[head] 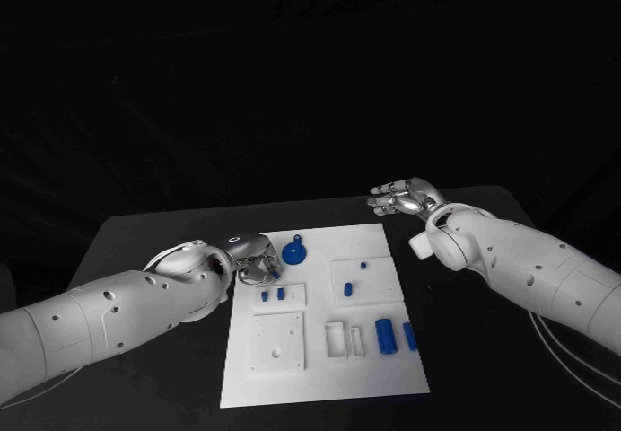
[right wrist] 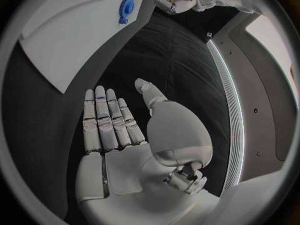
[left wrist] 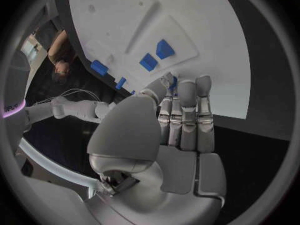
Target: Assemble the parts on the task board
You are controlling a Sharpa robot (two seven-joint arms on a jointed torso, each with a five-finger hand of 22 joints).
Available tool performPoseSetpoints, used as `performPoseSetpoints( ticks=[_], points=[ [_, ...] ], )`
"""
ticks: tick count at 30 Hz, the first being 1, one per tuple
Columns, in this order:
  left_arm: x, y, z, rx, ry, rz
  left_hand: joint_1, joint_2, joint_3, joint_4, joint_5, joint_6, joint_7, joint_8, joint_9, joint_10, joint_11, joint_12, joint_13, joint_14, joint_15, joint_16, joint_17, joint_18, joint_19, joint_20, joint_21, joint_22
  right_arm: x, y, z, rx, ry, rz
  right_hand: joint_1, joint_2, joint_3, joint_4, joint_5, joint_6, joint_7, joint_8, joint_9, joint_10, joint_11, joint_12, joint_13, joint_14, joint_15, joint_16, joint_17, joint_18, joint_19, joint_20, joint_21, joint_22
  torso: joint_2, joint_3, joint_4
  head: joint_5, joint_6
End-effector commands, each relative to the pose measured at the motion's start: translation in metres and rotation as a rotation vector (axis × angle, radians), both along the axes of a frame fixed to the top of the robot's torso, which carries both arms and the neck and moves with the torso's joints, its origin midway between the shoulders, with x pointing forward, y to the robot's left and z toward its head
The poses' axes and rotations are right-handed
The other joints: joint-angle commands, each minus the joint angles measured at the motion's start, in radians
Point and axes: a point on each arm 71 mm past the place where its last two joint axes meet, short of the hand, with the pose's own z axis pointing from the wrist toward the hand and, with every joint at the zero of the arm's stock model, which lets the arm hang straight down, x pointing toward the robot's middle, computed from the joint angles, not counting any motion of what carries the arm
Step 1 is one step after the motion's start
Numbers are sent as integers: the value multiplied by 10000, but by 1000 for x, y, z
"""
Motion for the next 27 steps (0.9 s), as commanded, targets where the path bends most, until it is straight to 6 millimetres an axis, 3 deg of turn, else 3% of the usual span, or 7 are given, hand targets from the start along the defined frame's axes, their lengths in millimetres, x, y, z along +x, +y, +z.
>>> performPoseSetpoints(
  ticks=[1,9,27],
  points=[
    [-1,-2,-2,-64,198,-120,-8,-111,-139,-46,-43,-254,23,-59,-26,-132,66,45,7,-6,59,-77,13,184,-19,26,-38,189,0,1,0,-38,-24,167,-71,-18,37,8,-11,52,0,-32,1,19,-48,-41,-16,-58,-6,-47,-15,-155,35,-9,10,-12,-3,2,-2,0,3],
    [-1,0,-3,28,413,-87,-53,-410,-89,-133,-78,-584,-22,-54,-22,-566,189,42,2,-136,149,-24,-132,244,-79,116,-65,207,0,1,0,-41,-22,163,-71,-18,37,8,-11,52,0,-32,1,19,-48,-41,-16,-58,-6,-47,-15,-155,35,-9,10,-12,-1,-4,0,-8,-9],
    [0,5,-2,0,278,27,-106,-670,157,-67,-80,-784,15,-54,-24,-1042,347,39,-1,-183,256,99,-377,355,-58,219,-91,205,0,-1,0,-51,-22,135,-63,-17,8,27,-2,57,2,-29,2,17,-46,-41,-16,-62,-2,-48,-16,-155,37,-8,11,-12,0,-10,6,-11,-5]
  ],
)
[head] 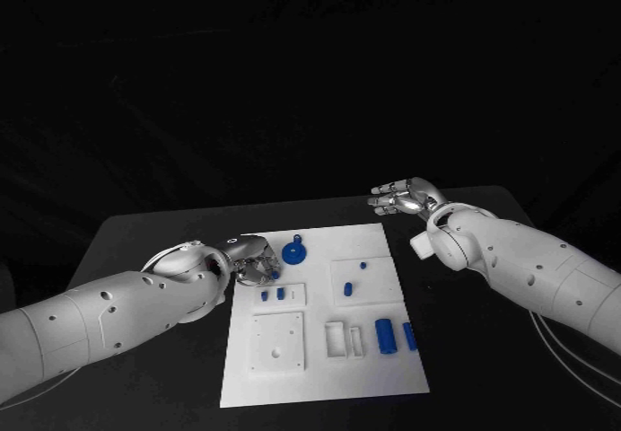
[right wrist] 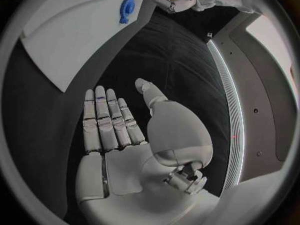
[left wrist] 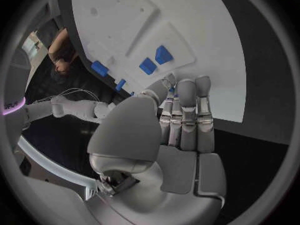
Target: Assemble the parts on the task board
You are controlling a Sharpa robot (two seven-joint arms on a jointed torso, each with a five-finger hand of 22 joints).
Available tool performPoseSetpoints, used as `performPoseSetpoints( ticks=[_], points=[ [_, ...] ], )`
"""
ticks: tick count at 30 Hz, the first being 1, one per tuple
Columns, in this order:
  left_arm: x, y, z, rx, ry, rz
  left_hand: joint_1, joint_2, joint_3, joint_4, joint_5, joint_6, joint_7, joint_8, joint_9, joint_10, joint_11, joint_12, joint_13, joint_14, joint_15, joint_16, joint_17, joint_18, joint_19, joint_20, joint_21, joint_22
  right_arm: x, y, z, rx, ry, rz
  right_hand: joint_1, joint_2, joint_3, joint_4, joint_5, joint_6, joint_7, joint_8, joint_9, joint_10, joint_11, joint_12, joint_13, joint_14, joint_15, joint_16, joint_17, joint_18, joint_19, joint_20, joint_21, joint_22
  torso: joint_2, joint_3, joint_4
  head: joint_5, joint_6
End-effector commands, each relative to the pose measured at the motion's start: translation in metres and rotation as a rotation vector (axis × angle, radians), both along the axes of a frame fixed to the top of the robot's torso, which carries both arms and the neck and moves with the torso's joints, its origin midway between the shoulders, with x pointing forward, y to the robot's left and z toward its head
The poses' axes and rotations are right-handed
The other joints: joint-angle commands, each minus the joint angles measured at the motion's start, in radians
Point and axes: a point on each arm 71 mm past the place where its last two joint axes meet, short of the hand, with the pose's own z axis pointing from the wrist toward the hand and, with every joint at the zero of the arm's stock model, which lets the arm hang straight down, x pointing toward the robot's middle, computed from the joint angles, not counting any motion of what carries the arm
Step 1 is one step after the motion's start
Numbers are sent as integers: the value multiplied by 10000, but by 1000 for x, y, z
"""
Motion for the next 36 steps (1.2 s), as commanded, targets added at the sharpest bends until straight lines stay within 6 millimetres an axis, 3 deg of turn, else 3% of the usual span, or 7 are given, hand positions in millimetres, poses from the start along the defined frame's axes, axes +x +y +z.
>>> performPoseSetpoints(
  ticks=[1,9,16,21,28,32,36],
  points=[
    [0,1,0,-2,5,-40,6,-112,53,-2,-36,-135,12,-30,-9,-197,30,-42,-10,-9,89,62,-29,200,-11,100,-53,209,0,1,0,-37,-28,156,-55,-9,8,26,-2,58,3,-29,2,17,-46,-41,-17,-62,-2,-48,-16,-155,37,-8,11,-12,-1,2,3,-3,9],
    [8,14,0,198,-253,254,157,-397,-115,-150,41,-693,-70,-28,-26,-1431,393,-36,-18,-145,332,64,-135,383,-104,323,-136,199,0,1,1,-46,-68,143,-35,-14,23,1,-20,91,-3,-28,3,17,-49,-42,-17,-61,-15,-48,-16,-153,95,-8,16,-7,-3,11,-2,12,59],
    [16,30,1,235,-474,660,483,-233,-793,-215,84,-1504,-115,-54,-55,-1696,467,-39,-21,-171,388,78,-317,489,-71,418,-361,209,-1,3,1,-419,-139,389,80,-56,152,-229,-128,233,-17,-22,9,50,-59,-40,-17,11,0,-42,-15,-151,272,-33,41,6,-2,7,4,19,91],
    [22,45,5,-85,-933,880,502,-78,-512,-300,77,-743,-6,-14,-24,-1284,364,-23,-27,-403,290,-559,-623,475,-236,371,-479,199,-4,7,1,-1013,-236,932,60,-78,874,-633,-130,1175,-131,5,43,407,-211,-53,-23,347,-156,-48,-13,-132,627,-167,70,6,-9,2,5,45,147],
    [30,70,17,-2431,-395,1974,229,271,-288,-59,64,383,61,23,30,880,-243,2,3,-525,-13,-1661,-1061,116,-654,127,-926,45,-11,19,3,-2617,-626,1959,220,-302,1978,-695,-274,2658,-443,138,151,1613,-687,-1,0,2480,-992,400,191,122,2459,-904,817,183,-12,17,0,60,270],
    [29,81,22,-4781,594,2572,111,396,-399,31,88,397,73,-28,14,854,-231,-26,-2,-628,16,-2411,-1287,-109,-786,59,-1373,-191,-17,27,3,-3814,-753,2656,393,-410,1714,-660,-308,3240,-651,205,206,2430,-1012,-9,16,3824,-1481,867,475,153,3750,-1453,1506,437,-23,6,16,120,333],
    [25,87,27,-7103,1473,2885,-95,449,-396,132,106,268,158,-24,15,179,19,-23,-5,-1076,300,-3999,-1911,-183,-1303,284,-2255,-792,-25,35,0,-5071,-940,3147,607,-449,1423,-658,-302,3325,-676,43,152,2413,-1074,-58,-1,4508,-1761,1618,1054,177,4749,-1886,2066,674,-36,-31,35,178,360]
  ],
)
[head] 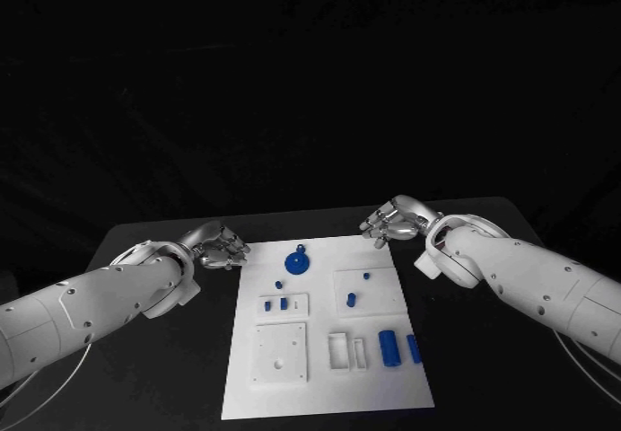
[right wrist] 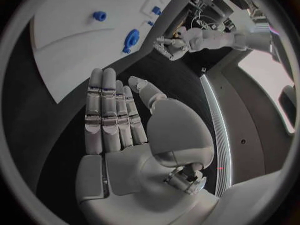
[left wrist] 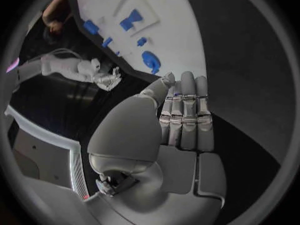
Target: Assemble the parts on the task board
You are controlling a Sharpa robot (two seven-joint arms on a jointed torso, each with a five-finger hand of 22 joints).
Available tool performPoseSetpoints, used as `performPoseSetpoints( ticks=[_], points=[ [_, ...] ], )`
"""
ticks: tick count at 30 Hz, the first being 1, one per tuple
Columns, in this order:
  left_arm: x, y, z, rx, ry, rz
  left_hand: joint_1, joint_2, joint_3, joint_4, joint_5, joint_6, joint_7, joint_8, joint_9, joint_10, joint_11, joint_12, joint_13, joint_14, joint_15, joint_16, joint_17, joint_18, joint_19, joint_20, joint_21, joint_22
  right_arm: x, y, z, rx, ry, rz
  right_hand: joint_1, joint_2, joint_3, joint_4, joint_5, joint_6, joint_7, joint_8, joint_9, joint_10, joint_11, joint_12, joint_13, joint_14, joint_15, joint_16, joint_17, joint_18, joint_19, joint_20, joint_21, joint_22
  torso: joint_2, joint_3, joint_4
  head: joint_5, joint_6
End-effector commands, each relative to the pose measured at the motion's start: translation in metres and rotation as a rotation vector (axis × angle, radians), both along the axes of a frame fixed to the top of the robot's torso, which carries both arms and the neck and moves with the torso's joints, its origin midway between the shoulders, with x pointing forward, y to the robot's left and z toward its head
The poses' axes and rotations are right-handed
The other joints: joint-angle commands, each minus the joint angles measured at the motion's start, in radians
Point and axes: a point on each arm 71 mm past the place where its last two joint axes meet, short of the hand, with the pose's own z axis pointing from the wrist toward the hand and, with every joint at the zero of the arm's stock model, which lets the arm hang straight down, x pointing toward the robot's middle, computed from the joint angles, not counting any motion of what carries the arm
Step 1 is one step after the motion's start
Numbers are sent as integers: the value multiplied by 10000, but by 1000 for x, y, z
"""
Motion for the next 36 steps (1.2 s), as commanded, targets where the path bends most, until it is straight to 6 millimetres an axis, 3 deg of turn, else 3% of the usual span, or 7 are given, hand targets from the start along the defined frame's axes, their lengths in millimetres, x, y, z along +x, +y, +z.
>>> performPoseSetpoints(
  ticks=[1,7,15,19,20,29,36],
  points=[
    [-3,2,8,-4258,823,383,-181,43,-20,106,21,-84,25,-33,-8,-395,121,-25,7,3,122,-832,-324,-158,-94,110,-451,-381,-8,10,-6,-2395,-329,961,128,-41,-192,-2,15,-4,26,-45,-55,-104,-12,-22,7,486,-164,1151,686,130,521,-243,369,189,-21,-31,23,74,38],
    [-11,5,15,-6661,1214,556,-359,-30,-247,228,-49,-314,40,-45,-21,-1244,388,-47,-9,156,382,-2733,-864,-138,-24,378,-1528,-1416,-17,19,-13,-3984,-920,1275,12,39,-221,13,-746,-148,21,-62,-82,-348,6,-62,-11,424,-284,3321,2094,195,1237,-481,1200,746,-126,-58,68,230,-78],
    [-25,-1,20,-7701,1433,267,-355,120,-1260,478,-143,-718,2,-33,-24,-2042,562,-25,-8,89,1090,-6700,-1730,-99,-1014,1166,-1884,-4797,-32,31,-19,-5739,-1758,1252,-237,-189,-43,47,-1183,-170,-15,-64,-82,-580,34,-59,-10,209,-277,5270,3354,259,1495,-497,2099,1518,-262,-149,80,490,-264],
    [-28,-4,21,-7869,1457,209,-268,240,-1678,439,-120,-773,-7,-35,-25,-2148,586,-23,-10,-900,1449,-6727,-1930,-66,-1434,1516,-1891,-6489,-37,36,-21,-6343,-1872,1226,-308,-402,-144,82,-1368,-324,32,-60,-84,-812,113,-51,-6,45,-197,5720,3578,319,1460,-420,2277,1757,-329,-209,70,611,-333],
    [-28,-5,21,-7906,1463,202,-233,471,-2049,385,-146,-740,-28,28,-7,-2150,586,-3,24,-867,1508,-6641,-1861,123,-1113,1609,-1816,-8356,-39,37,-22,-6480,-1886,1228,-306,-463,-195,86,-1403,-396,52,-65,-87,-851,131,-60,-9,23,-183,5775,3593,333,1451,-404,2295,1795,-349,-240,63,661,-359],
    [-30,-9,22,-8074,1402,219,-226,496,-2177,207,-69,-721,81,-38,-27,-2212,724,-21,-9,-993,1473,-6721,-1930,-48,-732,1552,-1809,-10028,-48,43,-36,-7334,-1777,1306,-25,-688,-587,136,-1572,-669,118,-64,-84,-1176,222,-58,-13,-47,-97,5928,3557,420,1414,-304,2288,1935,-432,-366,79,882,-562],
    [-30,-10,23,-8233,1272,348,-198,490,-2203,178,-15,-651,191,-36,-28,-2262,851,-16,-9,-939,1465,-6720,-1931,-57,-638,1534,-1800,-10285,-49,42,-45,-7709,-1669,1206,18,-873,-86,152,-2119,-606,42,-73,-86,-1210,221,-63,-14,-46,-77,5988,3471,436,1376,-273,2296,2061,-437,-367,81,907,-619]
  ],
)
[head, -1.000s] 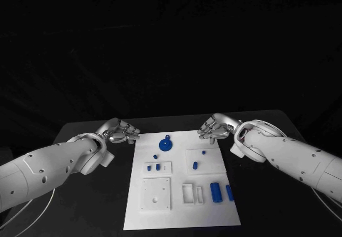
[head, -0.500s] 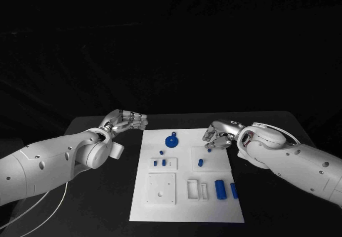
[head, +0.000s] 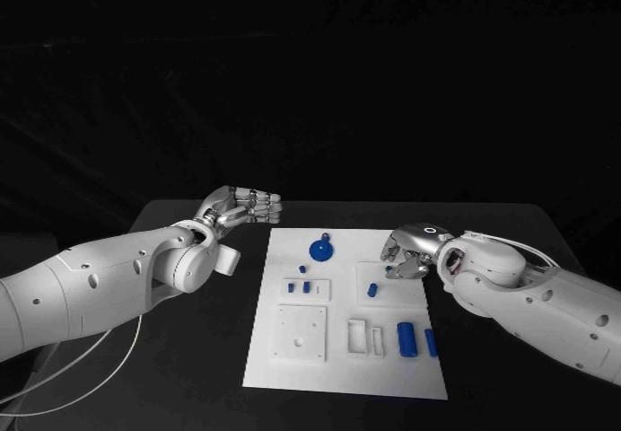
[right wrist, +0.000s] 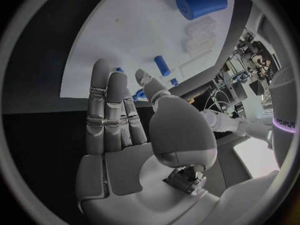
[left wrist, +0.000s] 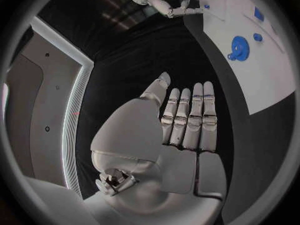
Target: Assemble the parts on the task board
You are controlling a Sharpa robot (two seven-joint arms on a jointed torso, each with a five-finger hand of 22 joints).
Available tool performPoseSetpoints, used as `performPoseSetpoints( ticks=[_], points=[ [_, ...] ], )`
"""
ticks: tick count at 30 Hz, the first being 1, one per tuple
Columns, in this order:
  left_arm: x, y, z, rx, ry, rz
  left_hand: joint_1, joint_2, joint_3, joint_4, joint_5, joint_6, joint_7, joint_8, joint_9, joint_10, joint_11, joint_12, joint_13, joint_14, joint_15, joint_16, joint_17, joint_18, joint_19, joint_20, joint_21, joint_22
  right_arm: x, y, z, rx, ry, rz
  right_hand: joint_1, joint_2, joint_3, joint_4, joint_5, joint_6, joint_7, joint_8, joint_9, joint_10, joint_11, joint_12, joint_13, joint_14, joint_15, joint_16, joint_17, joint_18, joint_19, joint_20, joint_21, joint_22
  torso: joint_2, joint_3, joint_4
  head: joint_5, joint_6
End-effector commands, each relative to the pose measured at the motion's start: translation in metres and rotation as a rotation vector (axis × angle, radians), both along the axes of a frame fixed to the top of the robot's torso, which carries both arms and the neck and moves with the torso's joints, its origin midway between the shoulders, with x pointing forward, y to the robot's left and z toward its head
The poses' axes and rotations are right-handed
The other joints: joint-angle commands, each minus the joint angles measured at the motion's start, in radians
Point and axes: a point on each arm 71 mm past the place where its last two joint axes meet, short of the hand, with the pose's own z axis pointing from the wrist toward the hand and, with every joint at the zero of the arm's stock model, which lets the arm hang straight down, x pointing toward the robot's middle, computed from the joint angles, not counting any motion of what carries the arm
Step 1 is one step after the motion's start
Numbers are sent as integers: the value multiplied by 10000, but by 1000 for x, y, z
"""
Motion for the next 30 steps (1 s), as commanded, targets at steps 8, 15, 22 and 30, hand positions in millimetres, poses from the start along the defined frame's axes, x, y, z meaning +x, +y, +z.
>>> performPoseSetpoints(
  ticks=[8,15,22,30],
  points=[
    [-1,-3,3,-398,-190,172,9,111,-15,-68,70,56,51,-35,-7,25,89,-17,-8,29,-46,-43,-12,-55,229,-4,97,-666,3,-4,-11,-791,-63,-363,-2,-178,994,64,-366,247,-88,-30,5,105,-31,-70,-18,-25,32,138,-51,138,-41,25,63,230,12,31,-8,69,-65],
    [-1,-3,3,-403,-170,176,6,120,4,-77,81,65,47,-36,-8,34,86,-17,-8,36,-49,-43,-11,-53,245,-9,104,-710,2,-1,-16,-755,-9,-313,-115,-230,2279,72,-726,453,-92,-29,6,352,-87,-63,-15,-64,-11,289,23,125,-172,-37,296,604,13,40,-17,33,-68],
    [-1,-4,3,-404,-138,153,0,132,22,-83,96,84,43,-33,-6,55,79,-15,-8,44,-54,-43,-11,-55,249,-13,106,-736,2,4,-20,-656,45,-206,-144,-297,2727,231,-846,570,-97,-27,9,461,-117,-62,-15,-78,-29,334,36,127,-295,-52,438,873,12,38,-16,-25,-55],
    [0,-4,3,-396,-126,179,4,117,40,-111,95,89,43,-36,-7,42,85,-20,-9,39,-54,-44,-12,-57,259,-17,111,-770,2,8,-22,-542,76,-132,-137,-370,2830,390,-855,565,-91,-30,7,457,-116,-62,-14,-80,-29,332,7,139,-279,-52,528,1203,12,24,-7,-100,-47]
  ],
)
